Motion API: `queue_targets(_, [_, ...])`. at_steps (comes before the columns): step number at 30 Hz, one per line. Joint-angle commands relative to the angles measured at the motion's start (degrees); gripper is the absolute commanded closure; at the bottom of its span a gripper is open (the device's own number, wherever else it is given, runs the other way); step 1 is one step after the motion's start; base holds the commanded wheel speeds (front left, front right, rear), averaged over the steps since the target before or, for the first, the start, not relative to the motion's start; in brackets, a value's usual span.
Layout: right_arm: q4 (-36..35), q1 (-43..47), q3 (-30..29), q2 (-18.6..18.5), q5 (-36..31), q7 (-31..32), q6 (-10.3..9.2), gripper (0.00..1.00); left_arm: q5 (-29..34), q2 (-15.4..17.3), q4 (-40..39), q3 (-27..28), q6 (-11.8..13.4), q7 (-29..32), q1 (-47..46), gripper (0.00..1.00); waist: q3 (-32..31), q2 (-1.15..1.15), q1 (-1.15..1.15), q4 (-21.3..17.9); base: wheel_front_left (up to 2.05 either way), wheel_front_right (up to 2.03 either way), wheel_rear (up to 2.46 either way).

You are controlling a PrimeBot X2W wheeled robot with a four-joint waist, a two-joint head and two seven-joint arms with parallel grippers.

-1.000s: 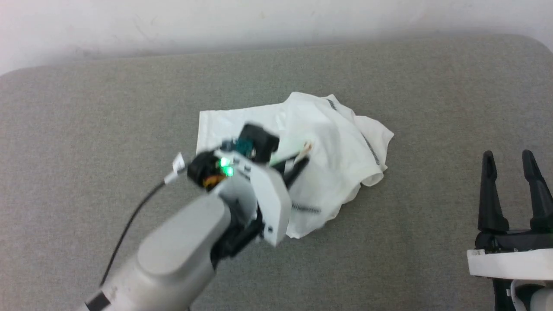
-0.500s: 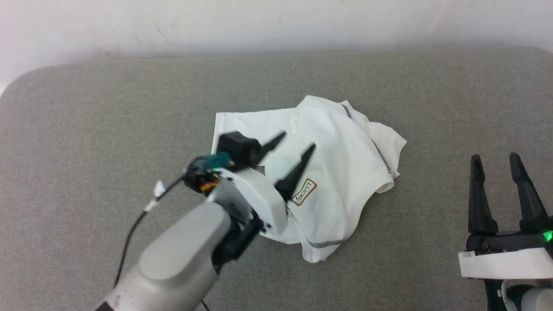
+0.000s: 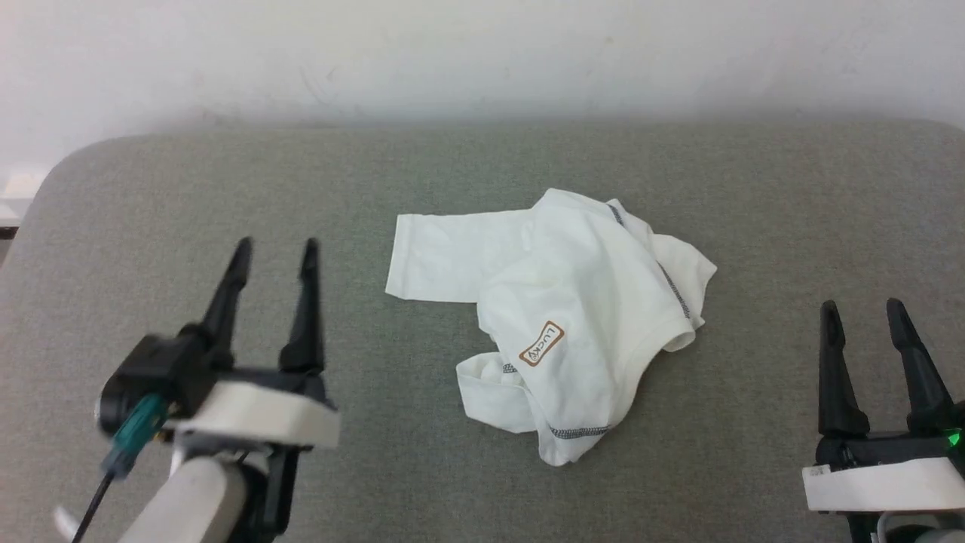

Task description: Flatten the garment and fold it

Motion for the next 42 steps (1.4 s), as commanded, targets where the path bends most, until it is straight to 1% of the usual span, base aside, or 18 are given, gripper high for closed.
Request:
queue_targets(1, [0.0, 0.6, -0.1, 0.0, -0.1, -0.3, -0.11, 0.00, 1.4, -0.8, -1.7, 2.1, 0.7, -0.3, 3.0, 0.00, 0.6, 0.00, 0.01, 0.8, 0.00, 0.00, 0.00])
queue_targets(2, [0.1, 0.7, -0.2, 0.0, -0.2, -0.3, -0.11, 0.00, 2.4, -1.6, -3.1, 4.0, 0.9, -0.3, 5.5, 0.00, 0.8, 0.00, 0.01, 1.2, 0.00, 0.00, 0.00])
queue_targets(5, [0.5, 0.7, -0.6, 0.0, -0.1, -0.3, -0.11, 0.00, 5.6, -4.3, -5.8, 8.3, 0.4, -0.3, 11.8, 0.00, 1.5, 0.00, 0.01, 2.6, 0.00, 0.00, 0.00])
queue_targets(8, [0.6, 0.0, -0.9, 0.0, -0.4, 0.3, -0.11, 0.00, 8.0, -7.3, -6.6, 11.2, -1.6, -0.3, 15.4, 0.00, 2.4, 0.00, 0.01, 4.0, 0.00, 0.00, 0.00])
queue_targets(11, [0.3, -2.4, -1.6, 0.0, 0.0, 2.3, -0.11, 0.00, 9.5, -10.4, -6.6, 13.2, -4.1, -0.3, 16.5, 0.00, 3.7, 0.00, 0.01, 5.2, 0.00, 0.00, 0.00])
queue_targets(15, [-1.0, -7.9, -2.1, 0.0, -1.8, 7.8, -0.11, 0.00, 11.3, -14.1, -5.8, 15.5, -7.7, -0.3, 15.9, 0.00, 6.0, 0.00, 0.01, 6.3, 0.00, 0.00, 0.00])
queue_targets(19, [-1.6, -14.6, -1.6, 0.0, -5.1, 17.1, -0.11, 0.00, 13.1, -17.1, -4.6, 17.4, -11.1, -0.3, 14.5, 0.00, 8.9, 0.00, 0.01, 6.9, 0.00, 0.00, 0.00])
queue_targets(20, [-1.6, -14.6, -1.6, 0.0, -5.1, 17.1, -0.11, 0.00, 13.1, -17.1, -4.6, 17.4, -11.1, -0.3, 14.5, 0.00, 8.9, 0.00, 0.01, 6.9, 0.00, 0.00, 0.00])
queue_targets(22, [-0.7, -18.0, -0.9, -0.5, -6.0, 22.1, -0.11, 0.00, 13.9, -18.5, -4.1, 18.4, -12.6, -0.3, 13.7, 0.00, 10.3, 0.00, 0.01, 7.0, 0.00, 0.00, 0.00])
queue_targets(25, [2.1, -22.1, -0.5, -1.5, -5.2, 29.7, -0.11, 0.00, 14.9, -20.2, -3.2, 19.6, -14.9, -0.3, 12.6, 0.00, 12.2, 0.00, 0.01, 7.5, 0.00, 0.00, 0.00])
queue_targets(30, [8.3, -27.2, -2.3, -3.7, -4.3, 41.4, -0.11, 0.00, 16.4, -22.1, -1.8, 20.9, -18.1, -0.3, 10.6, 0.00, 15.4, 0.00, 0.01, 8.8, 0.00, 0.00, 0.00])
queue_targets(33, [11.5, -28.6, -3.5, -4.8, -5.7, 47.6, -0.11, 0.00, 17.0, -22.9, -1.0, 21.1, -19.5, -0.3, 9.5, 0.00, 16.9, 0.00, 0.01, 9.8, 0.00, 0.00, 0.00])
queue_targets(37, [14.1, -29.4, -4.2, -5.8, -6.3, 53.1, -0.11, 0.00, 17.4, -23.6, -0.2, 21.6, -20.9, -0.3, 8.6, 0.00, 18.5, 0.00, 0.01, 11.0, 0.00, 0.00, 0.00])
queue_targets(41, [15.7, -29.7, -3.7, -5.7, -5.1, 55.6, -0.11, 0.00, 17.7, -24.0, 0.3, 22.3, -21.7, -0.3, 8.2, 0.00, 19.2, 0.00, 0.01, 11.6, 0.00, 0.00, 0.00])
queue_targets(42, [16.2, -29.7, -3.7, -5.5, -4.7, 55.9, -0.11, 0.13, 17.8, -24.0, 0.4, 22.4, -21.9, -0.3, 8.1, 0.00, 19.3, 0.00, 0.01, 11.6, 0.00, 0.00, 0.00])
